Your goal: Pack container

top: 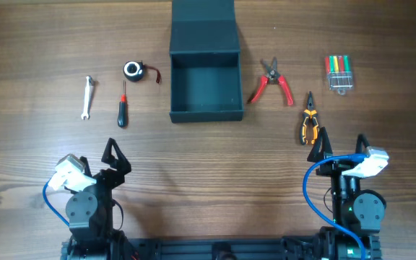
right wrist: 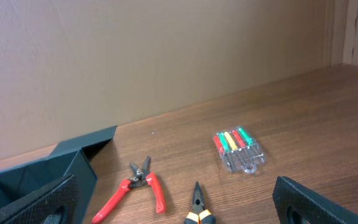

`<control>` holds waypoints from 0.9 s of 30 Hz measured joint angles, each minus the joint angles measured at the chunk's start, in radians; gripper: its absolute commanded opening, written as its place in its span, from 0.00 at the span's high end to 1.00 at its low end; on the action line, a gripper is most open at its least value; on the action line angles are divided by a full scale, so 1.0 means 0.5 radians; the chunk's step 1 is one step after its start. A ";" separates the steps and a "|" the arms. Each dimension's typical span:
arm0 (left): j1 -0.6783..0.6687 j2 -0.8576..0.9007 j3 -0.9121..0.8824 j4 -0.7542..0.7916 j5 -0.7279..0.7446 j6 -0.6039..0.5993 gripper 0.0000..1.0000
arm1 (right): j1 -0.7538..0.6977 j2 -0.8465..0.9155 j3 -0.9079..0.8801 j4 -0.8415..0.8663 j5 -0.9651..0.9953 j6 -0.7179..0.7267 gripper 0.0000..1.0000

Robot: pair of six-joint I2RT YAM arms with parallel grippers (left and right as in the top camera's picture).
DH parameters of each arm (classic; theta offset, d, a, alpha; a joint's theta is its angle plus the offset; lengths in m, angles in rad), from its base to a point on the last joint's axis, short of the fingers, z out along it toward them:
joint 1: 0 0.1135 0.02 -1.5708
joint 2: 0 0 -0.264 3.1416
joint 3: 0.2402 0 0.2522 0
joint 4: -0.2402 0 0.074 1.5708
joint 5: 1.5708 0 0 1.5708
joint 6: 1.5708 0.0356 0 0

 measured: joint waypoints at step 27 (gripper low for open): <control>0.001 0.436 0.337 -0.053 0.565 -0.211 0.00 | 0.000 0.647 0.201 -0.024 -0.367 0.755 0.00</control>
